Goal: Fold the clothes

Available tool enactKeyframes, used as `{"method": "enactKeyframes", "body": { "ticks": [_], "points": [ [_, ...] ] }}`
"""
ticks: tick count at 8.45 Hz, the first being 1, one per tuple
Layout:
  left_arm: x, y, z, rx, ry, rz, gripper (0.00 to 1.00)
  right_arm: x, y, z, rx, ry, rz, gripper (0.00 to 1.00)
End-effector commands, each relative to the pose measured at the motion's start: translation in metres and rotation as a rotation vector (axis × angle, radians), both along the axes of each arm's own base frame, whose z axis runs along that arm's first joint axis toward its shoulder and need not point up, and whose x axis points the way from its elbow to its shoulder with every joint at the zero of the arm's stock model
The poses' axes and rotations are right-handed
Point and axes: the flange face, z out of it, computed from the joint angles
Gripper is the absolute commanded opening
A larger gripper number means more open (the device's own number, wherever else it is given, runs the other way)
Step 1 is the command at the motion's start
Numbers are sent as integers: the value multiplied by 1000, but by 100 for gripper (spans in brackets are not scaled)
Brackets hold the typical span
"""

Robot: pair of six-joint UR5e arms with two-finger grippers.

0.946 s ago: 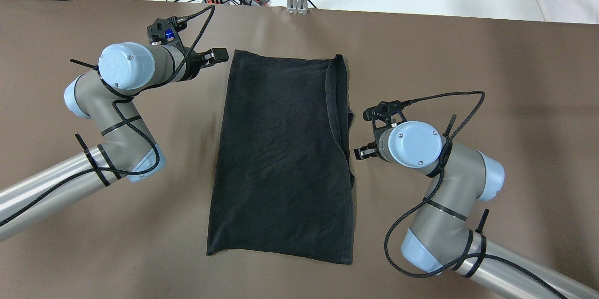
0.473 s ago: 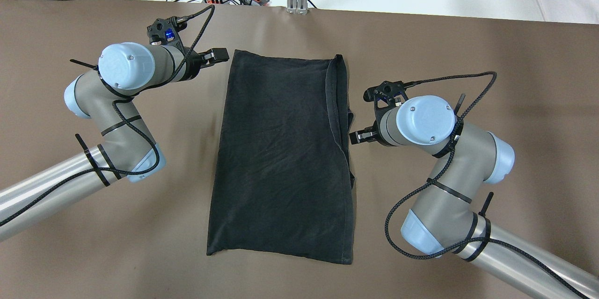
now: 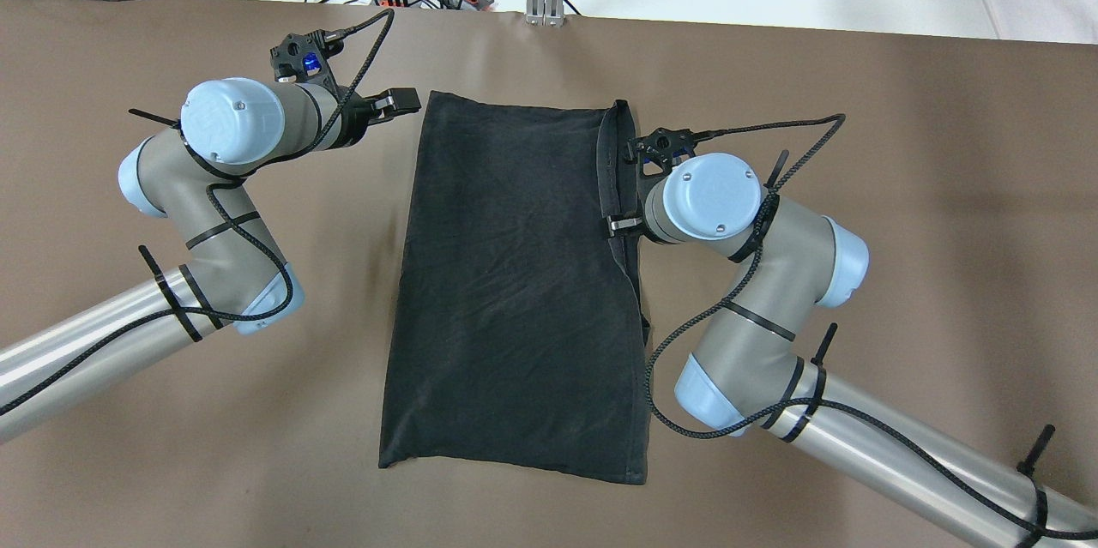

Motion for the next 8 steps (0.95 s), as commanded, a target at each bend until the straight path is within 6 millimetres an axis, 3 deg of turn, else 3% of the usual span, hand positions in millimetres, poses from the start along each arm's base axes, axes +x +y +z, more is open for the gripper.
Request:
{"method": "enactKeyframes", "body": {
  "ticks": [1,3,8],
  "points": [
    [1,-1,-2,2,1,1,100,-31,-25,1,4,9,17,94],
    [2,-1,-4,2,1,1,100,-46,-35,0,4,34,40,94],
    [2,-2,-2,-1,-1,1,100,-53,-36,22,-5,67,33,94]
  ]
}}
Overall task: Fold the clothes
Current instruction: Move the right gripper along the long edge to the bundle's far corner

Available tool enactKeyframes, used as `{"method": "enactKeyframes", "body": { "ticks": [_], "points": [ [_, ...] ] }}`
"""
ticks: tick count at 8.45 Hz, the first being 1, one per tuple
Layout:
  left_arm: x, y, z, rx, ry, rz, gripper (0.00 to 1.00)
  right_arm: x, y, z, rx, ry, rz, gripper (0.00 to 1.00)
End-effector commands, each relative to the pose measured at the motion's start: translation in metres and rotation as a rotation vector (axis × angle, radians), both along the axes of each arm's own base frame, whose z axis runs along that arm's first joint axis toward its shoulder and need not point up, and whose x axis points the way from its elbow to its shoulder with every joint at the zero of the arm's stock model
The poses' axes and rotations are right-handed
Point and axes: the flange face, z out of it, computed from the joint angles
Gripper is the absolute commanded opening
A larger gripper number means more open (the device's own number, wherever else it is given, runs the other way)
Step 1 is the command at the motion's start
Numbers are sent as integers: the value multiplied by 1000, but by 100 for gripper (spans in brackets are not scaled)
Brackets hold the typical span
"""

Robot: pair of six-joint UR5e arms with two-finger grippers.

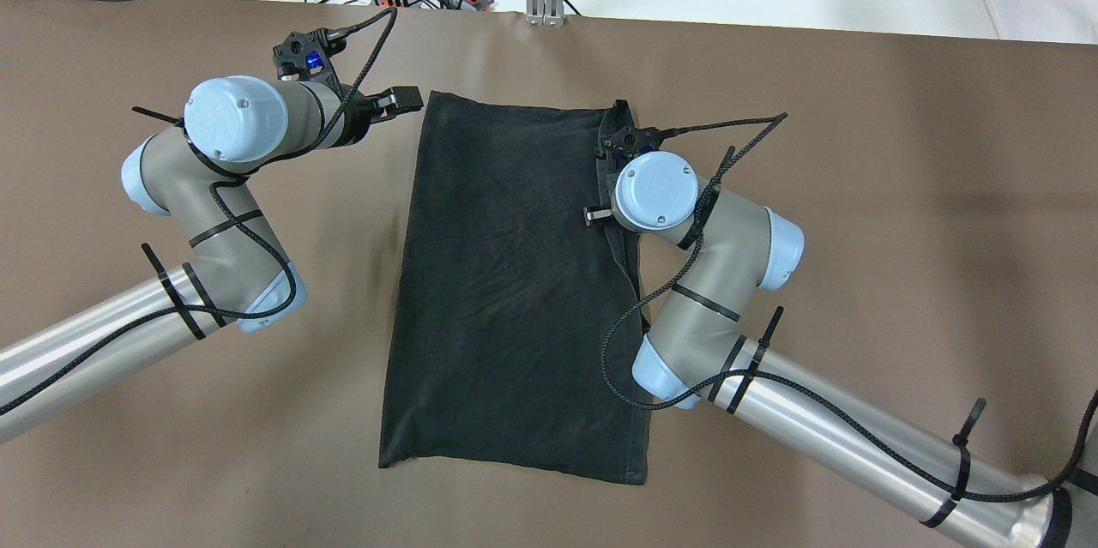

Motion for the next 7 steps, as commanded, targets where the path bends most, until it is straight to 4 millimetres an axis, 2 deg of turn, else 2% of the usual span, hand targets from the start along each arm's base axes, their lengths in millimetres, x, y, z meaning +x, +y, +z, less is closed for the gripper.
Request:
{"method": "enactKeyframes", "body": {
  "ticks": [1,2,4,5,7],
  "points": [
    [1,0,-1,2,1,1,100,6,-5,10,7,14,0,94],
    [1,0,-1,0,3,0,100,17,-13,19,14,33,-2,94],
    [2,1,-2,-3,6,-1,100,39,-18,59,28,56,-15,94],
    [2,2,-2,-4,7,-2,100,46,-18,70,35,48,-13,94],
    [2,2,-2,-5,10,-3,100,57,-20,50,36,-8,-36,94]
  ]
}}
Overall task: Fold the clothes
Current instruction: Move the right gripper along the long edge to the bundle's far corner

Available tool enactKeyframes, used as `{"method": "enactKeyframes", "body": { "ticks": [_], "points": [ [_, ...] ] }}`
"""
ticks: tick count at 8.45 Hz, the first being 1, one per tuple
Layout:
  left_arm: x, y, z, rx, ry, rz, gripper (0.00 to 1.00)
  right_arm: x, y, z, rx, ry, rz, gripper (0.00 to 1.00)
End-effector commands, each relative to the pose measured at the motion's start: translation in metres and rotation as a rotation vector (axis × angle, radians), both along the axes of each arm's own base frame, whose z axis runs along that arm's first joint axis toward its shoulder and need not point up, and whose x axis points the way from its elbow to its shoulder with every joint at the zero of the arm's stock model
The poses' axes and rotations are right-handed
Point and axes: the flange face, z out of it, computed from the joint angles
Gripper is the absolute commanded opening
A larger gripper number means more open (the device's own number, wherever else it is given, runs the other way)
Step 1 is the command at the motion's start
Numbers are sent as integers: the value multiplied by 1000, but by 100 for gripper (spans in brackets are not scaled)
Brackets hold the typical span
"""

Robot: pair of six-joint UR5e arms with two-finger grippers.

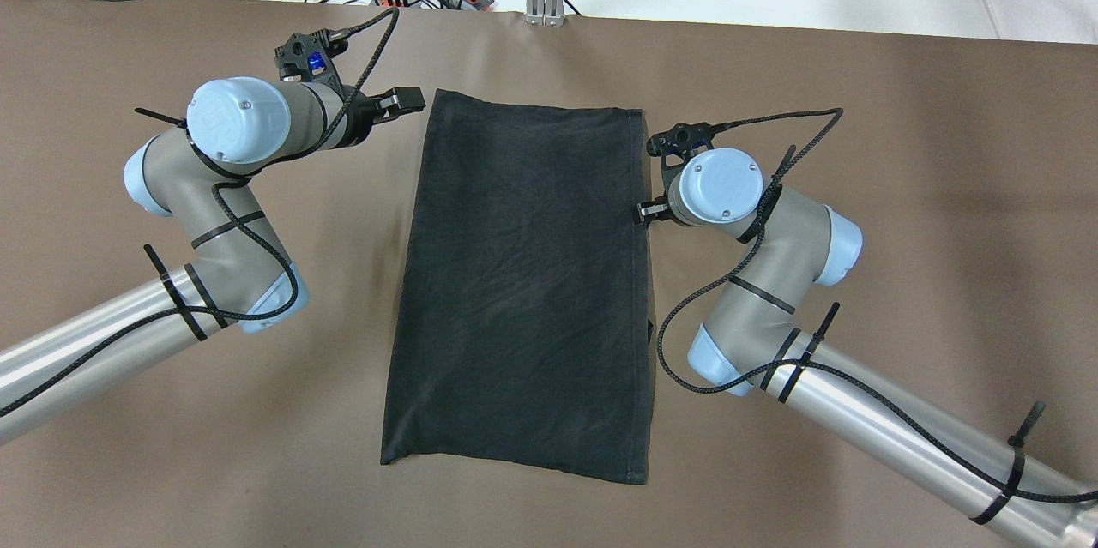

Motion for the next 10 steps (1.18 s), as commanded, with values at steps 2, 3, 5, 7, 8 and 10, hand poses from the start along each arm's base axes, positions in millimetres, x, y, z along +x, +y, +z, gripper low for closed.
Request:
{"method": "enactKeyframes", "body": {
  "ticks": [2,3,5,7,8,10],
  "points": [
    [0,1,1,0,2,-1,100,10,-4,-41,15,-86,-16,94],
    [1,2,1,0,2,1,100,11,-6,-47,15,-100,-21,94],
    [0,2,3,-1,1,1,100,24,-13,-69,14,-150,-35,94],
    [0,2,4,-2,0,1,100,22,-11,-88,-1,-289,21,94],
    [0,2,2,-1,3,2,100,15,-6,-90,-2,-378,43,94],
    [1,2,2,-1,3,2,100,-3,-3,-88,-76,-485,99,94]
  ]
}}
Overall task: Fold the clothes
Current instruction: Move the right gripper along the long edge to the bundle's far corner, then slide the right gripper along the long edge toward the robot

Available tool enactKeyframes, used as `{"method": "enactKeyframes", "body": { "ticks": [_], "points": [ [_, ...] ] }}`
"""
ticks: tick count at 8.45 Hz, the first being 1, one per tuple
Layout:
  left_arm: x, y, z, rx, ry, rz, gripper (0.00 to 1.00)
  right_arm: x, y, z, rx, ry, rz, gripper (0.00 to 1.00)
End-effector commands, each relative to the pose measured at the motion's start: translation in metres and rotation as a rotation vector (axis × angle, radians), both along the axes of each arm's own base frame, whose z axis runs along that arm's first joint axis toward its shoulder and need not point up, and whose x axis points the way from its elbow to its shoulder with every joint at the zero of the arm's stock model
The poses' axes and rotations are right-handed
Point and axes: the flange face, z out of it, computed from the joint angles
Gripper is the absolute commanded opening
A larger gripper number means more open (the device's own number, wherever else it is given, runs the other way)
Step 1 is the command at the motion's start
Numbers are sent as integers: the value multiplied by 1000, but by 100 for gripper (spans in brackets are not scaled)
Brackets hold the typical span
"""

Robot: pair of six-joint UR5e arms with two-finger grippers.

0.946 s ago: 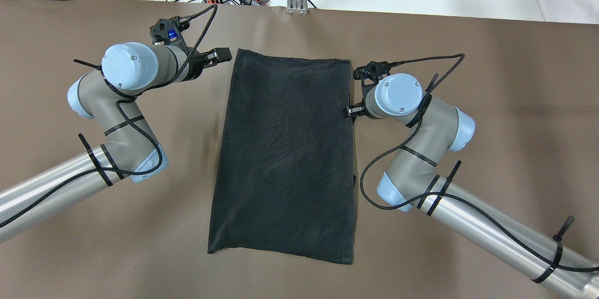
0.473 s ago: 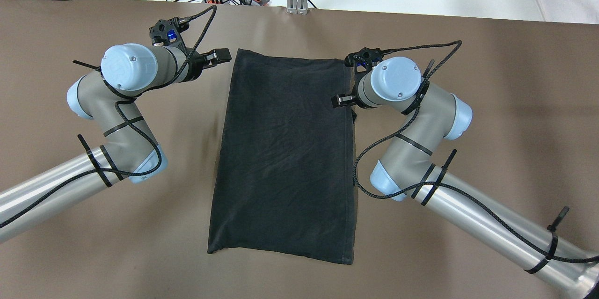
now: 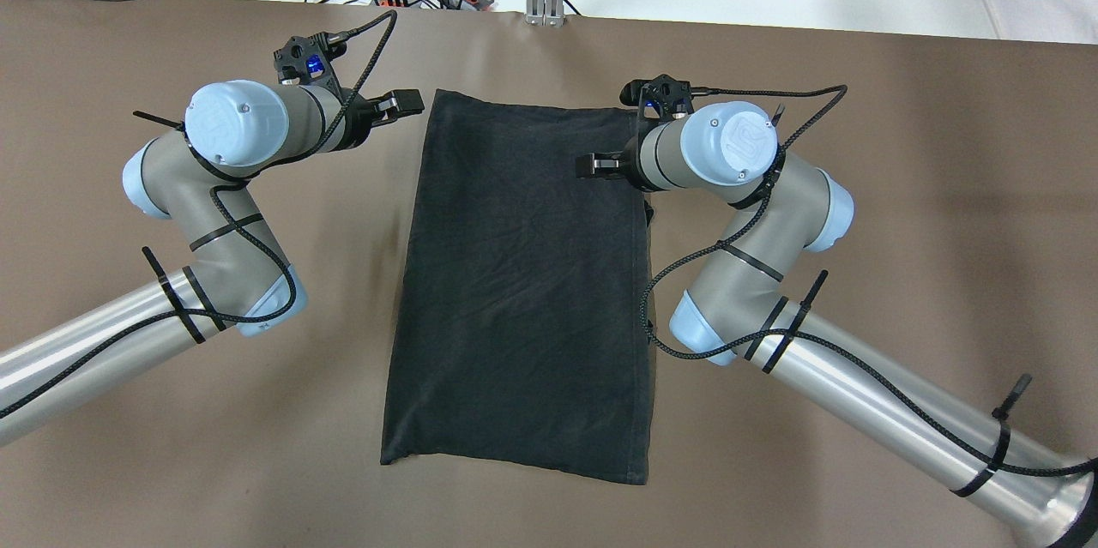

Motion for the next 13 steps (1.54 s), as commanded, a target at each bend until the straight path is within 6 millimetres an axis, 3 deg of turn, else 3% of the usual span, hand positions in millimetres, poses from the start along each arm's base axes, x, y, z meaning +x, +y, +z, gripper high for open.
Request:
{"method": "enactKeyframes", "body": {
  "ticks": [1,4,8,10,11,13],
  "points": [
    [0,0,-2,2,1,-1,100,-26,1,18,-90,-159,55,94],
    [0,0,-3,3,2,-1,100,-42,4,40,-111,-137,45,94],
    [0,0,-1,1,0,-2,100,-43,9,67,-136,-110,41,94],
    [0,0,2,0,-3,0,100,-39,10,61,-170,-142,36,94],
    [0,0,2,-1,-4,0,100,-34,15,43,-203,-190,16,94],
    [-1,0,5,-4,-6,-2,100,0,46,10,-283,-256,41,94]
  ]
}}
